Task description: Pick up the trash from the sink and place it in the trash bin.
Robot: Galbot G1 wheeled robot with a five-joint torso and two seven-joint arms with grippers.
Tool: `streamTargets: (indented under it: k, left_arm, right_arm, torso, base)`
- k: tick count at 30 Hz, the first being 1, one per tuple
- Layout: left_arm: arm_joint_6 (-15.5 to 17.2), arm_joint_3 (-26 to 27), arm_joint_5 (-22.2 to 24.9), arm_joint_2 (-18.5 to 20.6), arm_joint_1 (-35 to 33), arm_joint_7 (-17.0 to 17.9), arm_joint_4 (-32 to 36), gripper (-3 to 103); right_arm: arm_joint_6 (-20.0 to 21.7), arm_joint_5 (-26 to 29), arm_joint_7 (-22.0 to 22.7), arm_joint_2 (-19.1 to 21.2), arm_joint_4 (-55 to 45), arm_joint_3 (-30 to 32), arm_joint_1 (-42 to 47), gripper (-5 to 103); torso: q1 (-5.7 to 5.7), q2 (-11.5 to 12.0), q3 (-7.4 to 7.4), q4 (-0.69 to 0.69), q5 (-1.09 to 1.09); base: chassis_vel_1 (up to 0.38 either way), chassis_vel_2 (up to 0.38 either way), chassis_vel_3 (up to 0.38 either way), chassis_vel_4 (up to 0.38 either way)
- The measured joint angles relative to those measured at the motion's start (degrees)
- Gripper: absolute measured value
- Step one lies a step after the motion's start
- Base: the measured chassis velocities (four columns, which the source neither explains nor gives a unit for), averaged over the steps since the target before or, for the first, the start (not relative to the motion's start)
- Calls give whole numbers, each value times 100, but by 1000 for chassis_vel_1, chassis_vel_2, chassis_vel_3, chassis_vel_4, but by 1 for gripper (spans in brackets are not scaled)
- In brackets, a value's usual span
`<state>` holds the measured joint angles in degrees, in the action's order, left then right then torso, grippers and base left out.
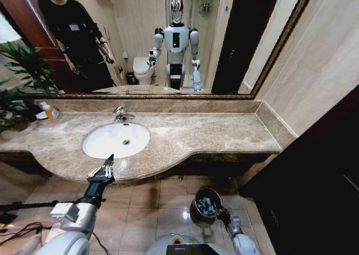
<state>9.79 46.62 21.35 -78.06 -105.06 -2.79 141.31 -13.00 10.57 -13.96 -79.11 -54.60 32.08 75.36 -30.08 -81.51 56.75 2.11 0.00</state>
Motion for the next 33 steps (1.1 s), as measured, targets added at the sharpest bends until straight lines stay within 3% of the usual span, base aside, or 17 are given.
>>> streamTargets:
  k: [4, 9, 12, 26, 31, 33]
  left_arm:
    - [0, 0, 0, 0, 0, 0, 0, 0]
    - [0, 0, 0, 0, 0, 0, 0, 0]
    - [0, 0, 0, 0, 0, 0, 0, 0]
    - [0, 0, 0, 0, 0, 0, 0, 0]
    - [0, 0, 0, 0, 0, 0, 0, 0]
    - [0, 0, 0, 0, 0, 0, 0, 0]
  right_arm:
    - [-1, 0, 56, 0, -79, 2, 24, 72]
    - [7, 7, 105, -22, -188, 2, 62, 93]
    - [16, 11, 123, -40, -242, 2, 81, 100]
    - [112, 148, 289, -37, -759, 25, 226, 100]
    - [318, 559, 432, 111, -1683, 61, 466, 100]
    - [565, 673, 710, 212, -2425, 123, 641, 100]
  torso:
    - [0, 0, 0, 0, 0]
    - [0, 0, 0, 0, 0]
    - [0, 0, 0, 0, 0]
    - [0, 0, 0, 0, 1]
    - [0, 0, 0, 0, 0]
    - [0, 0, 0, 0, 1]
  base:
    - [0, 0, 0, 0]
    - [0, 0, 0, 0]
    - [0, 0, 0, 0]
    - [0, 0, 0, 0]
    - [0, 0, 0, 0]
    - [0, 0, 0, 0]
